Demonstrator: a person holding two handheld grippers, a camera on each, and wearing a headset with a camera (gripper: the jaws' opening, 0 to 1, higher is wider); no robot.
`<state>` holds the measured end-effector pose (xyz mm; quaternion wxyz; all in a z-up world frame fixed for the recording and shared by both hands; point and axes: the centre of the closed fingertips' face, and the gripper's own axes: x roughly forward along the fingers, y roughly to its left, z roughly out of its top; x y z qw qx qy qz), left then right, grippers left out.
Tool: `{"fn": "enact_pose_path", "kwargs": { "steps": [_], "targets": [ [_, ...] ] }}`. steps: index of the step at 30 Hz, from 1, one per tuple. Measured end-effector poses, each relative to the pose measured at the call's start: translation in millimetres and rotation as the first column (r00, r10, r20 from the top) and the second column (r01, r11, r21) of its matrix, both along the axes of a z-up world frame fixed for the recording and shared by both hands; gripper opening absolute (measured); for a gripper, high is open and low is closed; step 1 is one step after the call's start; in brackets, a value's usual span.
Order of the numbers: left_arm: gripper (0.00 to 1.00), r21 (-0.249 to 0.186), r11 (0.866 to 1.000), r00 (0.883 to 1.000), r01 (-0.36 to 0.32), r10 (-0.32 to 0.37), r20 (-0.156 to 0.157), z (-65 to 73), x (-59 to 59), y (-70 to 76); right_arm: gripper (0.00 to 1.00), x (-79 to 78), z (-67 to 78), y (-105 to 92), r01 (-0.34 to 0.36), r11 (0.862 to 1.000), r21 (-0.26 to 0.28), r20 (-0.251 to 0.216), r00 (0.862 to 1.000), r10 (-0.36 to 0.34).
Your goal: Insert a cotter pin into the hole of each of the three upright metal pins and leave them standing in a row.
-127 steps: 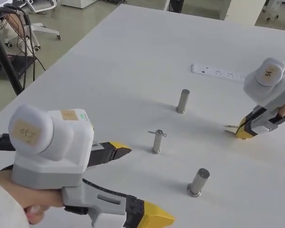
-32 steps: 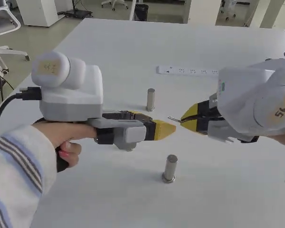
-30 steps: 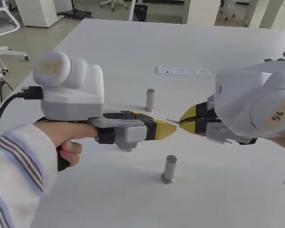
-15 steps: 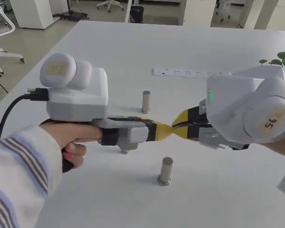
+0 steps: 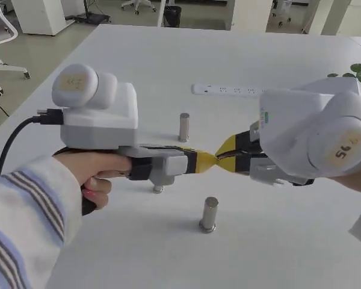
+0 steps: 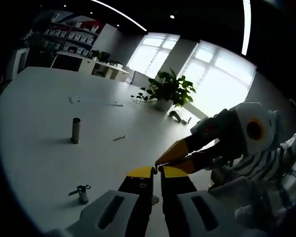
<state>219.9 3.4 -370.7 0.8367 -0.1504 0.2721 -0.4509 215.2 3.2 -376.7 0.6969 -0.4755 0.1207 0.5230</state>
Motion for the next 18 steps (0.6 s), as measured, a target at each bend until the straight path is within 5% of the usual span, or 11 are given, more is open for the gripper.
{"fn": "enact_pose_path", "kwargs": {
  "steps": [9,16,18],
  "targets": [
    [0.0,-0.022,1.0,0.999,0.011,-0.012,-0.042,-3.3,-3.0,-1.0,0.0,-3.4,-0.7,1.2,-0.013,1.0,-0.006,-0.002,1.0,0.013],
    [0.0,-0.001,1.0,1.0,0.016,-0.016,-0.017,-3.5,-4.4,-1.3,0.0,-4.0,-1.5,1.3,-0.015,1.0,-0.01,0.001,1.0,0.015],
    [0.0,-0.019,1.0,0.999,0.004,-0.005,-0.045,-3.1,-5.1,-1.7,0.0,-4.7,-1.5,0.8,-0.015,1.0,-0.009,0.0,1.0,0.015]
  ]
}}
